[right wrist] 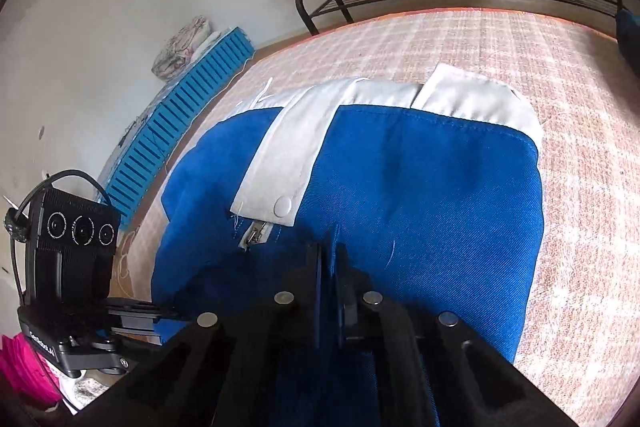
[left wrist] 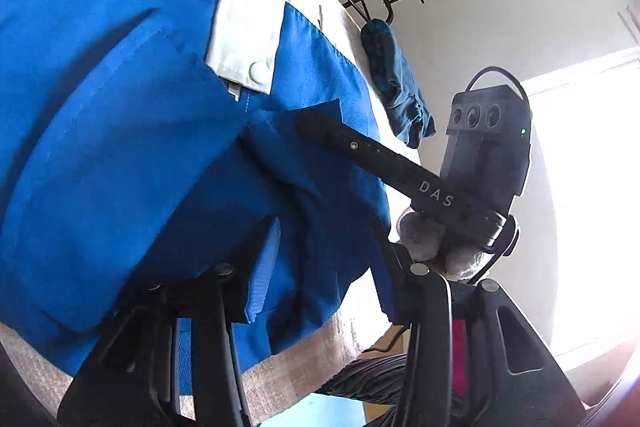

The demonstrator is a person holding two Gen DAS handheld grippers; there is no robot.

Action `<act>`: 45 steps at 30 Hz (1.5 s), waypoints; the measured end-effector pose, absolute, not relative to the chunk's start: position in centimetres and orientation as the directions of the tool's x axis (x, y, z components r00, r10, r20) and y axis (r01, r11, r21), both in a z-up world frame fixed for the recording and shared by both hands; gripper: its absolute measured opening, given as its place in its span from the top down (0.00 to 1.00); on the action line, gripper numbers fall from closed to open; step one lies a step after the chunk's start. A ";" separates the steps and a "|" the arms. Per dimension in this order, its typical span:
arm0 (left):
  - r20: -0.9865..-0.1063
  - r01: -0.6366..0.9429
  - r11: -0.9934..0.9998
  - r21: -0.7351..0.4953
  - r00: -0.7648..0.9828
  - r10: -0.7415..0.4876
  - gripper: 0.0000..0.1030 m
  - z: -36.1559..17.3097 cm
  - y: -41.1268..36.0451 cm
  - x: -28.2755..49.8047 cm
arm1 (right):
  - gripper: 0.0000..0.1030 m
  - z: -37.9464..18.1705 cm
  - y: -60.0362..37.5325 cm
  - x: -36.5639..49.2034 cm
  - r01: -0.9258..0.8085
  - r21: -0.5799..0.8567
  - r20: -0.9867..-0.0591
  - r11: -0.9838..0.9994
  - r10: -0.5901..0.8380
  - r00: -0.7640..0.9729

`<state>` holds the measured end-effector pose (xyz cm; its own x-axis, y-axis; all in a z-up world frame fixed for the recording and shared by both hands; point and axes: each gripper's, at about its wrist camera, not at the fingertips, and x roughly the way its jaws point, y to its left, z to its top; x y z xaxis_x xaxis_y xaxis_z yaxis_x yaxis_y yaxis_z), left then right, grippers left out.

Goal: Fold large clothes

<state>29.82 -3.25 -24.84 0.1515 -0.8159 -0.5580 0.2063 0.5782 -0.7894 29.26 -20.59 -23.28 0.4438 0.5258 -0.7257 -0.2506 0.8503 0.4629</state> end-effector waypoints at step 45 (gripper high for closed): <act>-0.817 0.100 0.892 -0.441 0.367 -0.445 0.68 -26.0 11.8 33.6 | 0.73 -23.5 -25.2 23.6 -0.079 0.367 -0.813 0.927 0.361 0.457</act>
